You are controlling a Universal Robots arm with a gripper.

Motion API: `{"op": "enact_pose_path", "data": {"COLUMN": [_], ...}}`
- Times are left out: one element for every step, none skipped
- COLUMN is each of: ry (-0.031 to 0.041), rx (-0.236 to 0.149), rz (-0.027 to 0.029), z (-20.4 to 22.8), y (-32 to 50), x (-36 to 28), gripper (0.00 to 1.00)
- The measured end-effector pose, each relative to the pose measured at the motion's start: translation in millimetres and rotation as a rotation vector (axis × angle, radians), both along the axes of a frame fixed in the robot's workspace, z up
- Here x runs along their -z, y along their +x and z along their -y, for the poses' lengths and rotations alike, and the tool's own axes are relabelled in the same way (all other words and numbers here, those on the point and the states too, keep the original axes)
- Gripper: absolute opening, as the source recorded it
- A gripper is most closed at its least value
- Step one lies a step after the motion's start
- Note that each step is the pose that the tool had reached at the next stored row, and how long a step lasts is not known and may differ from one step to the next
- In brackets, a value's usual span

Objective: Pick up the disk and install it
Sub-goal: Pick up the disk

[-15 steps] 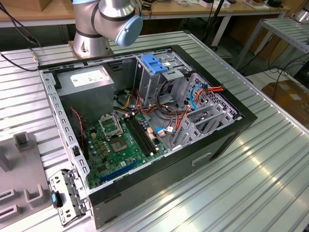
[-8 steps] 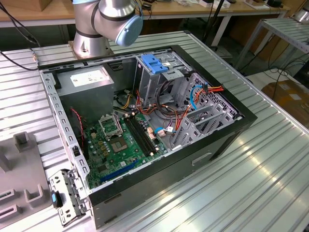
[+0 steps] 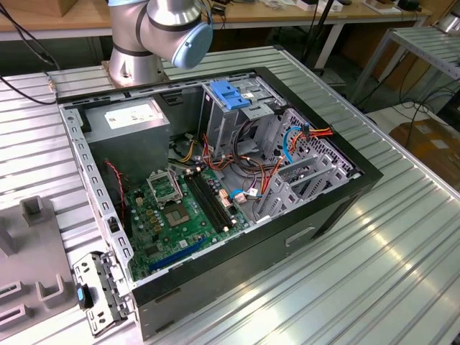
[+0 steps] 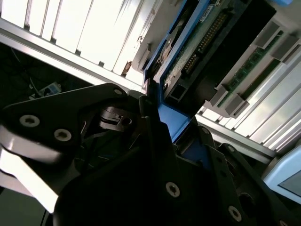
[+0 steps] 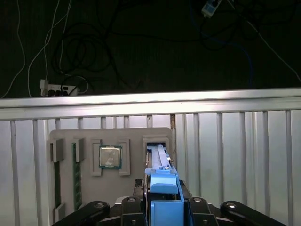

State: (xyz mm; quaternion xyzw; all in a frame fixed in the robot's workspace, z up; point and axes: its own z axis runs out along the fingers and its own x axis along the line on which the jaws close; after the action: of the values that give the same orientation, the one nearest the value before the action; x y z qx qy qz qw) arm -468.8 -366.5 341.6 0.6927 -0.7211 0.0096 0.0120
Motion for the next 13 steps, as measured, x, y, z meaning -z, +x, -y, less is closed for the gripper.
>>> {"op": "enact_pose_path", "data": {"ry": [0.0,0.0,0.0,0.0,0.0001,0.0,0.0,0.0,0.0001,0.0,0.0,0.0001,0.0001], "rx": [0.0,0.0,0.0,0.0,0.0,0.0,0.0,0.0,0.0,0.0,0.0,0.0,0.0], "rz": [0.0,0.0,0.0,0.0001,0.0003,0.0,0.0,0.0001,0.0001,0.0,0.0,0.0001,0.0001], "z": [0.0,0.0,0.0,0.0,0.0,0.0,0.0,0.0,0.0,0.0,0.0,0.0,0.0], "y": [0.0,0.0,0.0,0.0,-0.1,0.0,0.0,0.0,0.0,0.0,0.0,0.0,0.0], "x": [-1.1,-2.0,-3.1,-4.0,-4.6,-5.3,-6.1,-7.2,-7.9,-8.5,-9.2,-9.5,-10.0], "gripper": [0.37,0.37,0.37,0.37,0.37,0.37,0.37,0.37,0.37,0.37,0.37,0.37,0.37]}}
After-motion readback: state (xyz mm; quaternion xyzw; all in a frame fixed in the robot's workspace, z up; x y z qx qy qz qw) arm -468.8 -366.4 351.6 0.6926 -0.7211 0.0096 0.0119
